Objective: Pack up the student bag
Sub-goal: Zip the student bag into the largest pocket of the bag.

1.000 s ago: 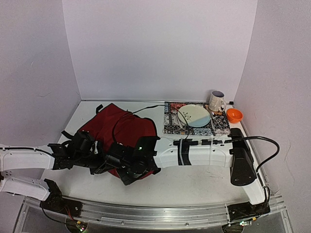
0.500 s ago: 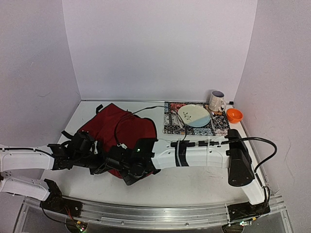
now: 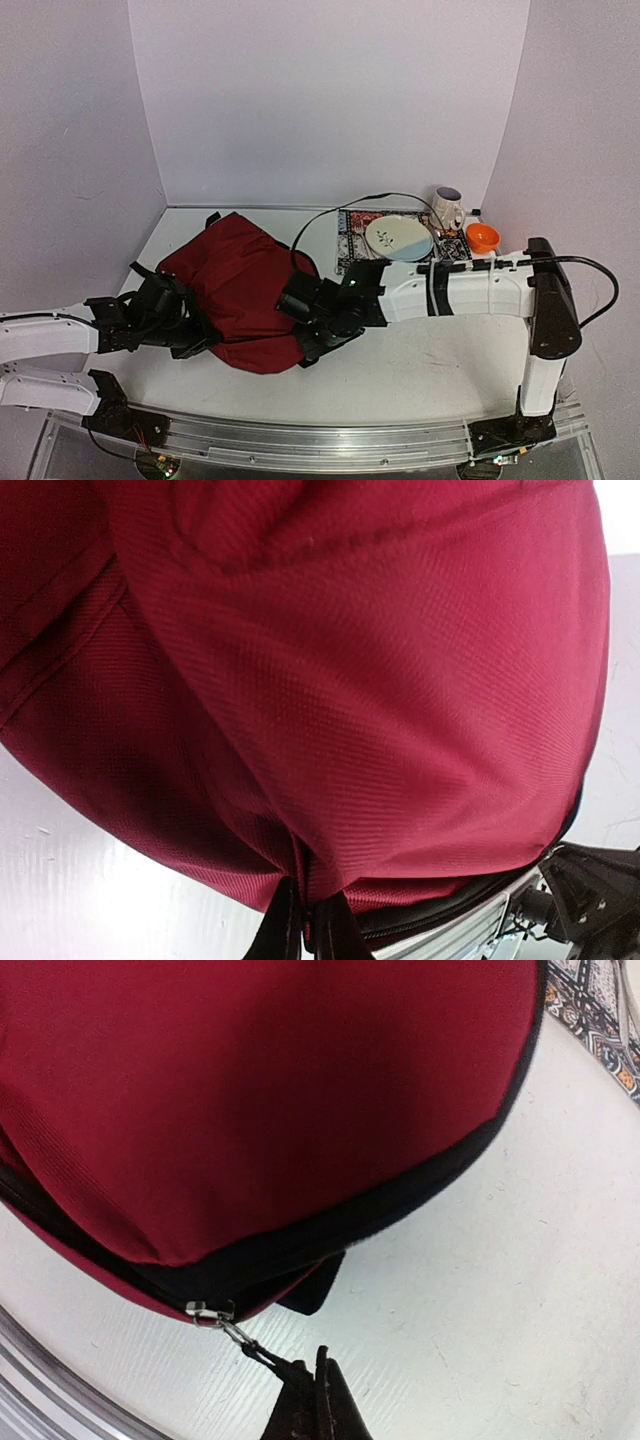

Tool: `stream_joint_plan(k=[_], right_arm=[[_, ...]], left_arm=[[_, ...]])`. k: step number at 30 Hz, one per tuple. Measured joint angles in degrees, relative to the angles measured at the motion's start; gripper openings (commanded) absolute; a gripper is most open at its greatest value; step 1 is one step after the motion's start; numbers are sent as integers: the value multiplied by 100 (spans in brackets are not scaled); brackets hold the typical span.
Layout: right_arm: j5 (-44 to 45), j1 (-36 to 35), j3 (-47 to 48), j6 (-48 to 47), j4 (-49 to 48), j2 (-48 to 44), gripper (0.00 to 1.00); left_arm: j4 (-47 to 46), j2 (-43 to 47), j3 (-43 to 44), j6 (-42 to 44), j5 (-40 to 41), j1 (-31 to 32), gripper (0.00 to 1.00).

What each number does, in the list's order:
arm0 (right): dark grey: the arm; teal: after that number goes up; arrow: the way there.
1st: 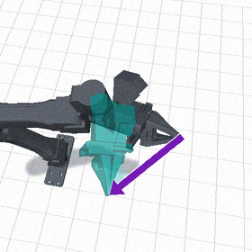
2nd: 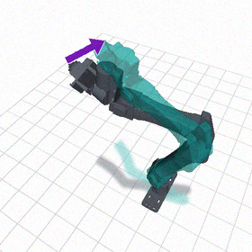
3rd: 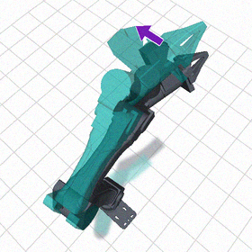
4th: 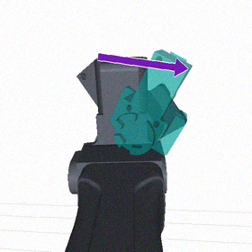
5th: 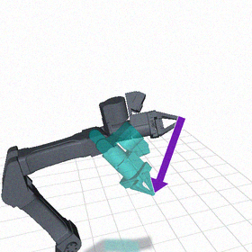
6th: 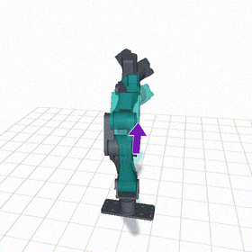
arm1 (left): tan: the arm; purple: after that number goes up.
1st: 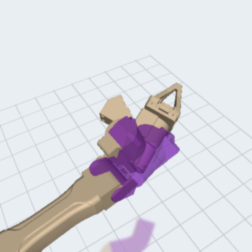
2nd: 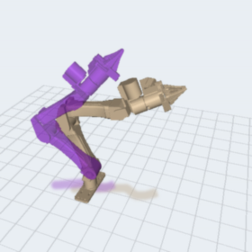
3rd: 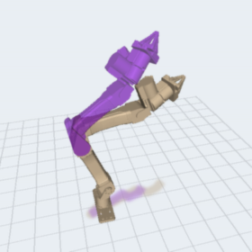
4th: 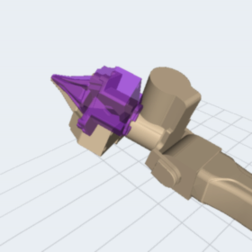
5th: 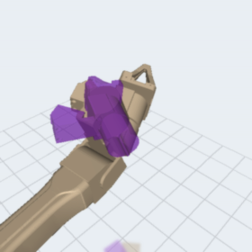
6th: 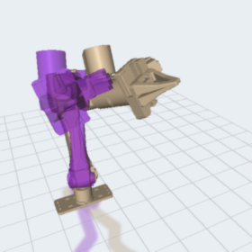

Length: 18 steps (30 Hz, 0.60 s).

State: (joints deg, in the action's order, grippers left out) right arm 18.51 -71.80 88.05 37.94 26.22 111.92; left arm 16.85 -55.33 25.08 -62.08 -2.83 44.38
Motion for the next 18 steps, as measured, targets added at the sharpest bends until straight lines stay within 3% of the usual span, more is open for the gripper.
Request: stream_joint_plan(k=[10,18], right_arm=[[-567,134,-791,-84,-1012,-647,0],[-912,-481,-148,-480,-1270,-182,0]], left_arm=[[269,79,59,529,141,-769,0],[806,-809,765,1225,837,-1223,12]])
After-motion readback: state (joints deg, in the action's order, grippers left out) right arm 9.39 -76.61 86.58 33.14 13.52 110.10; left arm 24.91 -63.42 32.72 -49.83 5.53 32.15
